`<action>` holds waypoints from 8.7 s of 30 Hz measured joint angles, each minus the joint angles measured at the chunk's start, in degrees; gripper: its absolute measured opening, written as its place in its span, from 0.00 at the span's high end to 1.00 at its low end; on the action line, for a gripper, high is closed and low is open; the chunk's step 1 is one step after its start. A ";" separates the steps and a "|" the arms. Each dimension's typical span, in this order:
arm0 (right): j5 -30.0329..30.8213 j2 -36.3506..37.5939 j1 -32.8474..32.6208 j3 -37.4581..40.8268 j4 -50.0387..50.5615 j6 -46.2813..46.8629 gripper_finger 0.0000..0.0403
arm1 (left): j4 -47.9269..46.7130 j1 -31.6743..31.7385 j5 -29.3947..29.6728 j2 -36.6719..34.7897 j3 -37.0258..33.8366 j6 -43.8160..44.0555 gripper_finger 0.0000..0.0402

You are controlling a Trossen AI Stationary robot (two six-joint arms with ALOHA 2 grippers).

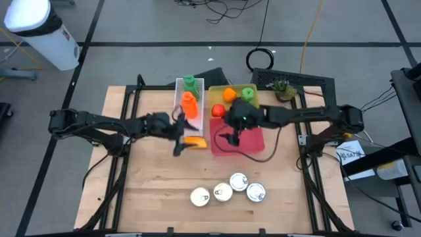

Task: Pick & Place Food Item
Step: Put the yellow mango into the yellow bin

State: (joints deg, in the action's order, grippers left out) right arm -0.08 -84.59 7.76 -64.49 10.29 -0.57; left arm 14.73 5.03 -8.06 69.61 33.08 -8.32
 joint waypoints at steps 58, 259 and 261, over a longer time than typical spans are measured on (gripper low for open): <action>0.03 8.65 -3.35 15.94 -25.84 -3.16 0.06 | -15.50 -13.78 23.41 20.11 4.11 8.44 0.32; 6.02 -28.98 -24.07 -14.12 5.06 15.48 0.13 | -2.56 -11.38 16.71 -5.14 5.77 2.65 0.39; 6.02 -28.93 -24.16 -13.48 4.14 14.82 0.18 | -2.56 -11.38 17.14 -5.14 5.77 3.02 0.39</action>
State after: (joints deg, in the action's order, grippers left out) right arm 5.93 -113.51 -16.40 -77.97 14.43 14.25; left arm 12.16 -6.35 9.08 64.47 38.85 -5.30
